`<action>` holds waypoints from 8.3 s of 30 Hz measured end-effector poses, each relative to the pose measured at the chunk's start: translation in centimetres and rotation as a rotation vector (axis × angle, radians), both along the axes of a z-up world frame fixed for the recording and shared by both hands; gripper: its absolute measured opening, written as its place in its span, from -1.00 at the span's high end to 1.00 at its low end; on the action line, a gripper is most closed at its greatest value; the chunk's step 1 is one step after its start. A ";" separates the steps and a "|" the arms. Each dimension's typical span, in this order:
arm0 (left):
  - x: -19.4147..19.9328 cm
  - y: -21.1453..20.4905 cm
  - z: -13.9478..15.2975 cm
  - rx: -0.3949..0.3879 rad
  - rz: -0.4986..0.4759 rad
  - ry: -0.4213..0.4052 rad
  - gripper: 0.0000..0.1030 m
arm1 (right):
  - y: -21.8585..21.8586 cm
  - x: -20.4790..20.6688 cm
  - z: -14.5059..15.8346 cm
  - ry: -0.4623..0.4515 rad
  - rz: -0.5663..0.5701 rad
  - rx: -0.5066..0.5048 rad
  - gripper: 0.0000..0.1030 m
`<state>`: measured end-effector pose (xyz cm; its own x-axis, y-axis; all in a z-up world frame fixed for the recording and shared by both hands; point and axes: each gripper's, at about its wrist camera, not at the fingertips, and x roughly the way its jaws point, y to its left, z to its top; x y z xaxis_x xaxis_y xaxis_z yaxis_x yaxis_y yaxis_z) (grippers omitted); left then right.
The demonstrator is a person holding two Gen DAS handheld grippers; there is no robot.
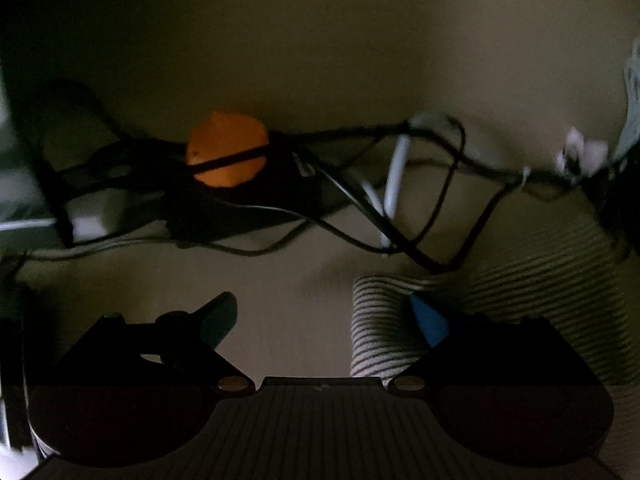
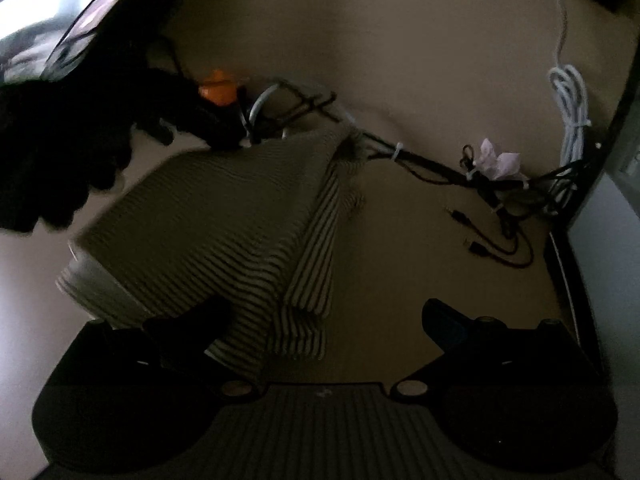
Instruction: Fold clothes
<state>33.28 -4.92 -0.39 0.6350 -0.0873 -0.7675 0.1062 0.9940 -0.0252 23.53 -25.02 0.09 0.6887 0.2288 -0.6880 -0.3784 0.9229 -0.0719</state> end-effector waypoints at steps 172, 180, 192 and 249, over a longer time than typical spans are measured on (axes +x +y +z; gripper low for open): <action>-18.7 1.5 -4.9 0.032 0.109 -0.179 -1.00 | 2.3 -7.8 -7.0 -0.048 -0.206 0.097 -1.00; -18.7 1.5 -4.9 0.032 0.108 -0.179 -1.00 | 2.3 -7.8 -7.0 -0.048 -0.206 0.097 -1.00; -18.7 1.6 -4.9 0.032 0.107 -0.179 -1.00 | 2.3 -7.8 -7.0 -0.047 -0.206 0.098 -1.00; -19.9 1.7 -4.7 0.031 0.140 -0.143 -1.00 | 2.3 -7.8 -6.9 -0.045 -0.208 0.099 -1.00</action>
